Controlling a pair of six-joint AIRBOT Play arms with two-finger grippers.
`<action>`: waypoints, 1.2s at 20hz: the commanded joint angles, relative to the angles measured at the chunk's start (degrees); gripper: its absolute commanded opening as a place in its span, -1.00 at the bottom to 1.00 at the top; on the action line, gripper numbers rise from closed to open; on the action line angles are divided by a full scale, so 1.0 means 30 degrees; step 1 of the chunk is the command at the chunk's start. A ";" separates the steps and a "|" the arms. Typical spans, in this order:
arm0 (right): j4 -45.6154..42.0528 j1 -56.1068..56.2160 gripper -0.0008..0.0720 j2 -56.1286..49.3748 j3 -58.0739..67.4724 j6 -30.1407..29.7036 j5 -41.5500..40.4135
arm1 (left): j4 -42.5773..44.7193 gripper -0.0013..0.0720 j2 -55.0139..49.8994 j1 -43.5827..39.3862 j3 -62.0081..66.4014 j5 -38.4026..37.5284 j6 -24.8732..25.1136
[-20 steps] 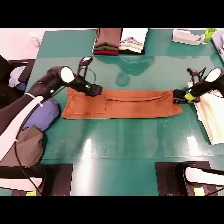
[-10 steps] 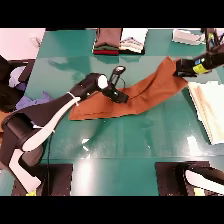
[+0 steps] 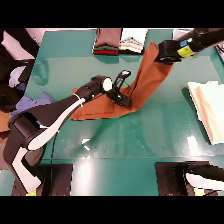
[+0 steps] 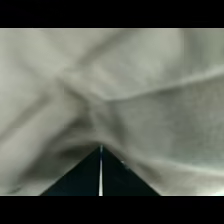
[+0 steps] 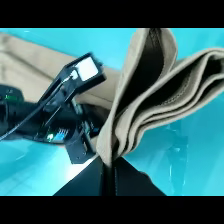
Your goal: Fold the shirts.
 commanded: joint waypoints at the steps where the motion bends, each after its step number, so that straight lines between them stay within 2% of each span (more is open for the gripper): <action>1: 0.0029 0.1523 -0.92 -0.1056 0.1129 0.0816 -0.0372 | 0.1384 -0.89 0.1734 0.1464 0.0029 -0.0976 -0.0095; 5: 0.2433 0.3657 -0.92 -0.2550 0.1115 0.1020 -0.2295 | 0.4262 -0.89 0.5683 0.4816 0.0036 -0.2310 -0.0051; 11: 0.3526 0.8786 -0.91 -0.7089 0.1115 0.1173 -0.9479 | 0.6455 -0.89 1.1431 0.9428 0.0029 -0.2856 -0.0036; 12: 0.3526 0.9508 -0.80 -0.8029 0.1115 0.1144 -1.1140 | 0.6484 -0.89 1.2080 0.9872 0.0029 -0.2871 -0.0036; 13: 0.3534 1.0025 -0.32 -0.8801 0.1137 0.1144 -1.2444 | 0.6564 -0.89 1.2633 1.0229 0.0029 -0.2878 -0.0007; 14: 0.3694 1.0367 -0.10 -0.9355 0.1137 0.1144 -1.3202 | 0.6659 -0.89 1.3049 1.0389 0.0029 -0.2929 0.0109; 16: 0.3177 1.0404 -0.10 -0.9493 0.1129 0.1144 -1.2837 | 0.7351 -0.89 1.3486 1.0382 0.0029 -0.3315 0.0109; 19: 0.1260 0.9151 -0.10 -0.8218 0.0306 0.1166 -1.0768 | 0.7373 -0.89 1.3573 1.0382 0.0029 -0.4277 0.0095; 24: -0.0750 0.5457 -0.10 -0.5442 -0.3825 0.1450 -0.6783 | 0.5865 -0.89 1.3449 1.0382 -0.0029 -0.4648 0.0102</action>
